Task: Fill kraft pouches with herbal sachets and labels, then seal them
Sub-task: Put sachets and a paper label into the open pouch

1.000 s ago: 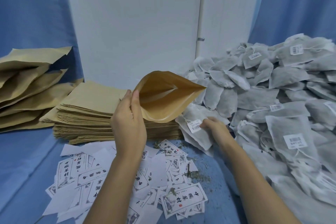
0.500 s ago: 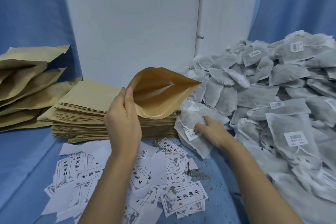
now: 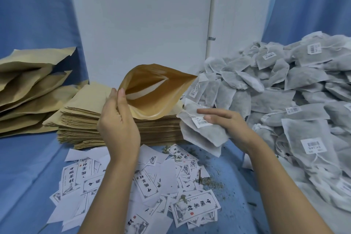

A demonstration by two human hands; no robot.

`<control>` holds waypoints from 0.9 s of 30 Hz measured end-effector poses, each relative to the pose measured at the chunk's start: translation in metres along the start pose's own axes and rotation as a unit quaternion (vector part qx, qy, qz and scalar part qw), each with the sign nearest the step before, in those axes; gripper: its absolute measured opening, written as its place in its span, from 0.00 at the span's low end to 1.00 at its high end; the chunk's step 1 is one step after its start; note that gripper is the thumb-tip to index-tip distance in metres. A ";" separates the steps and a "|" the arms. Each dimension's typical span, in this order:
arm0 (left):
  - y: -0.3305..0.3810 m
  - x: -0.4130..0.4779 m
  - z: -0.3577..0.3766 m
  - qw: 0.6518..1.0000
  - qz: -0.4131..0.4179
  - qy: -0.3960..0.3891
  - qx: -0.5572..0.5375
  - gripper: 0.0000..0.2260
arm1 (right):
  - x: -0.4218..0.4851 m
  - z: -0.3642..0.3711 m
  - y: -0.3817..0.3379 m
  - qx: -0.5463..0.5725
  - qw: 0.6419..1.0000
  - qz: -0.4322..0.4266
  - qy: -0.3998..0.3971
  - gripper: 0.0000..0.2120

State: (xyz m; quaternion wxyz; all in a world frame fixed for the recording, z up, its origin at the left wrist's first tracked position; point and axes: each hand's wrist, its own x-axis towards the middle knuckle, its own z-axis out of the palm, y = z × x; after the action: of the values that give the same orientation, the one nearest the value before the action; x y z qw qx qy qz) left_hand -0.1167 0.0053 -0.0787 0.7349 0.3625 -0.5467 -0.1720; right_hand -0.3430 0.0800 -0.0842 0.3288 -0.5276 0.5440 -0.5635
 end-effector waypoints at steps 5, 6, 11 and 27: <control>0.000 -0.004 0.002 0.999 0.041 -0.013 0.009 0.18 | -0.010 0.001 -0.014 0.089 0.988 0.020 -0.123 0.10; -0.002 -0.005 0.003 0.997 0.063 -0.021 0.025 0.16 | -0.013 0.003 -0.018 0.093 0.985 0.019 -0.143 0.10; -0.012 -0.013 0.002 0.986 0.109 -0.096 0.085 0.13 | -0.010 0.007 -0.028 0.106 0.974 0.041 -0.198 0.16; -0.006 -0.034 0.019 0.974 0.125 -0.155 0.112 0.17 | 0.015 0.088 -0.018 -0.288 0.938 -0.105 0.162 0.08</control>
State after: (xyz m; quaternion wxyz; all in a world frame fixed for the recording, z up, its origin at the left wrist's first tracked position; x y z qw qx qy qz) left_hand -0.1454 0.0172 -0.1032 0.6112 0.3404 -0.7109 -0.0710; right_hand -0.2592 0.0464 -0.0761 0.0093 -0.5557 0.6702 -0.4918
